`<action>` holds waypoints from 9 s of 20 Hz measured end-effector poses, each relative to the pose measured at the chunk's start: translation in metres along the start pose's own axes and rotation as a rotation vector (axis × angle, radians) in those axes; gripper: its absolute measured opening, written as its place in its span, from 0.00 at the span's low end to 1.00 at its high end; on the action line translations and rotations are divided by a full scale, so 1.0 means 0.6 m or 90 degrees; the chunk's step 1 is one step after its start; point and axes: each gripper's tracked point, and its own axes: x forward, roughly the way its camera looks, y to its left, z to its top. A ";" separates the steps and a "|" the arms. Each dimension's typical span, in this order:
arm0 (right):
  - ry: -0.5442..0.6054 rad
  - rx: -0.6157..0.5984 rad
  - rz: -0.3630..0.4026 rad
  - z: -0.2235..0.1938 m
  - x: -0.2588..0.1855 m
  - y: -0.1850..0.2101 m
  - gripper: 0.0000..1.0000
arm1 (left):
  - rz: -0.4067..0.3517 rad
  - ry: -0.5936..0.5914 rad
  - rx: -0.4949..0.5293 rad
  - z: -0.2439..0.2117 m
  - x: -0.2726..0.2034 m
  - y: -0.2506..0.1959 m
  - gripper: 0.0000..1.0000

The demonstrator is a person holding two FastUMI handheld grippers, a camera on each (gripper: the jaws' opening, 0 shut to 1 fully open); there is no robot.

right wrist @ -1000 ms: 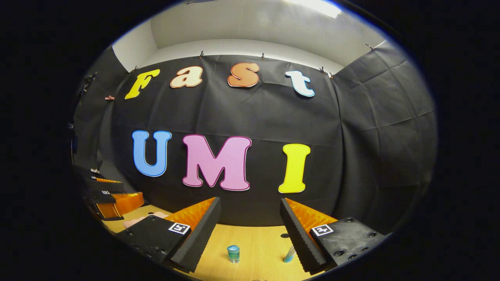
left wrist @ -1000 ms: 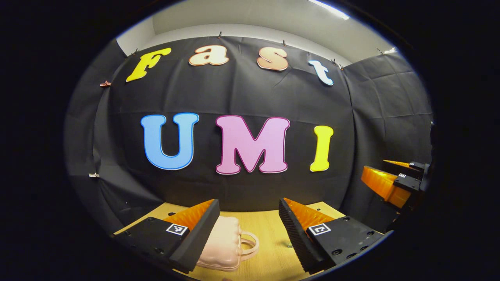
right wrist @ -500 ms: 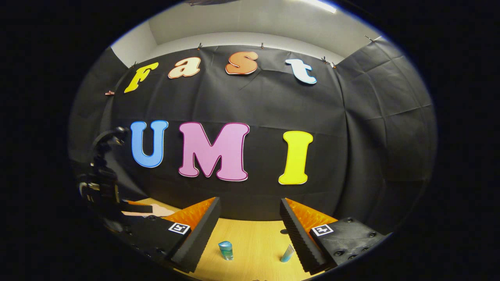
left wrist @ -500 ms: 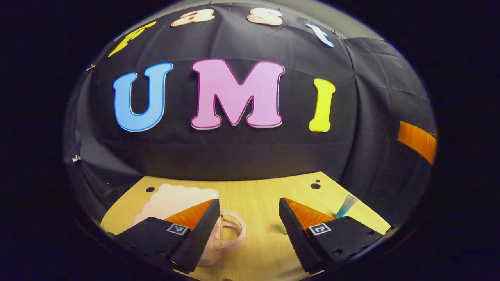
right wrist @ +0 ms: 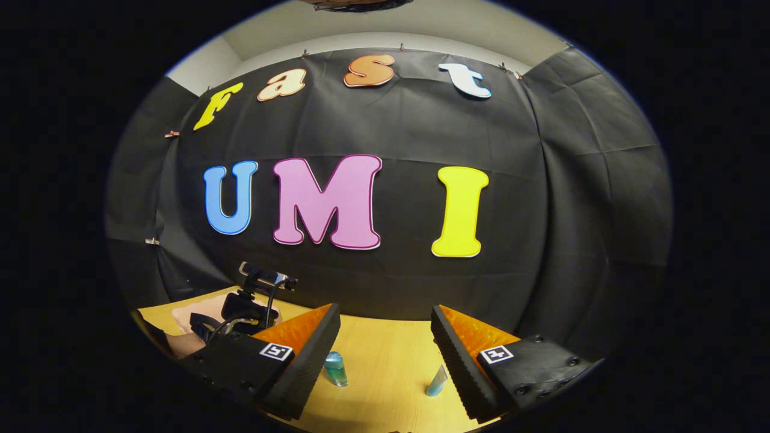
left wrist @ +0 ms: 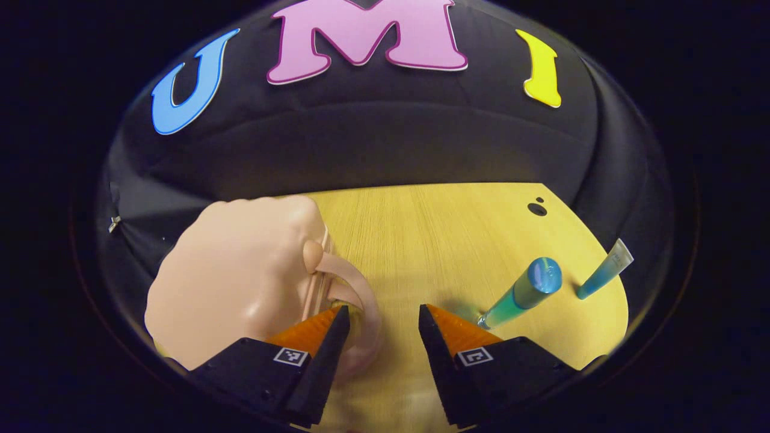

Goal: First open the suitcase, pack the skin care products into it, and then close the suitcase.

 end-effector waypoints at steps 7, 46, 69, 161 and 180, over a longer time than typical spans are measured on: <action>0.021 0.000 -0.033 -0.015 0.005 -0.033 0.96 | 0.020 0.077 0.006 -0.027 0.047 0.029 0.22; 0.077 -0.082 -0.122 0.013 0.003 0.220 0.96 | 0.030 0.016 -0.252 -0.030 0.092 1.028 0.09; 0.062 -0.010 -0.256 -0.006 -0.069 -0.002 0.96 | 0.012 -0.454 -0.039 0.242 -0.371 0.417 0.99; 0.180 0.026 0.163 -0.114 0.016 0.421 0.31 | -0.108 0.348 0.023 -0.099 0.063 0.353 0.50; 0.464 0.084 0.254 -0.264 0.139 0.634 0.31 | -0.025 -0.066 -0.168 0.025 -0.206 0.523 0.96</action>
